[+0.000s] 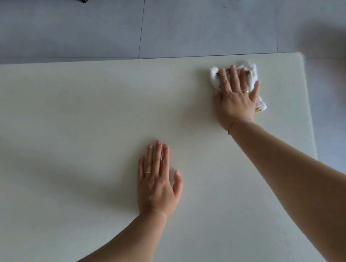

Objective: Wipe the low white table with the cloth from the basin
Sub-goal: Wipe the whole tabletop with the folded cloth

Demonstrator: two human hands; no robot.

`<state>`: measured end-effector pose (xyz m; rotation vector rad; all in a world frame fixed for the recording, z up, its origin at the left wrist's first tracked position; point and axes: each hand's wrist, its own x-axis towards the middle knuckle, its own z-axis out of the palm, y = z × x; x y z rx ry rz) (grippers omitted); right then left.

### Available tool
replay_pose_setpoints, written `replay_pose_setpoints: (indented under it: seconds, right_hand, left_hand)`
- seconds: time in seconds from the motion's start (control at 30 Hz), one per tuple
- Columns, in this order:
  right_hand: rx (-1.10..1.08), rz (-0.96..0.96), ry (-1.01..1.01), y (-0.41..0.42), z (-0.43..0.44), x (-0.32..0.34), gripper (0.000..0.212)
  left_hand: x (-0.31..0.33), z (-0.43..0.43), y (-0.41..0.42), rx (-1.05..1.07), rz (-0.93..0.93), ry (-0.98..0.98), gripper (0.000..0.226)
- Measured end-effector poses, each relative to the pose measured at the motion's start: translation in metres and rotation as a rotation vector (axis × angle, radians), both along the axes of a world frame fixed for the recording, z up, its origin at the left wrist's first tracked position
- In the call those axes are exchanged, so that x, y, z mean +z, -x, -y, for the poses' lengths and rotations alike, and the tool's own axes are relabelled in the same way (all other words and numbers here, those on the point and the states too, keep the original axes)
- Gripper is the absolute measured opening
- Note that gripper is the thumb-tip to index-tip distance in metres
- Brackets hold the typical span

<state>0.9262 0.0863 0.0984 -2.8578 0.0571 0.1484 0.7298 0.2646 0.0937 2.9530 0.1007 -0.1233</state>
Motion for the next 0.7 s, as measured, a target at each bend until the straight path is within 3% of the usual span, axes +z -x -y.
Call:
replay_pose_setpoints:
  seconds: [0.07,0.13,0.23,0.33,0.4,0.47,0.57,0.7]
  right_hand:
    - [0.257,-0.003,0.033,0.016,0.014,0.001,0.052]
    - [0.309,0.022,0.064,0.019,0.05,0.001,0.051]
    - [0.007,0.021,0.027,0.024,0.088,-0.002,0.053]
    - [-0.274,-0.001,-0.024,0.044,0.059,0.0,0.054]
    - [-0.156,-0.001,-0.012,0.071,0.026,0.001,0.058]
    - [0.122,0.001,-0.005,0.1,0.013,0.002,0.057]
    - [0.371,0.019,0.048,0.11,0.05,0.003,0.052]
    - [0.055,-0.001,0.046,0.109,0.085,0.002,0.052]
  left_hand:
    - [0.0,-0.001,0.001,0.002,0.002,-0.003,0.066]
    - [0.0,-0.001,0.001,0.002,0.008,-0.01,0.066]
    - [0.0,0.0,0.001,0.002,0.011,-0.013,0.066]
    - [0.0,0.0,0.001,0.001,0.004,-0.02,0.066]
    - [0.001,0.0,0.001,0.0,0.006,-0.022,0.067]
    - [0.001,0.0,0.001,0.003,0.01,-0.024,0.067]
    - [0.002,0.0,0.001,0.003,0.012,-0.019,0.067]
    - [0.001,0.001,0.001,0.009,0.018,-0.021,0.066]
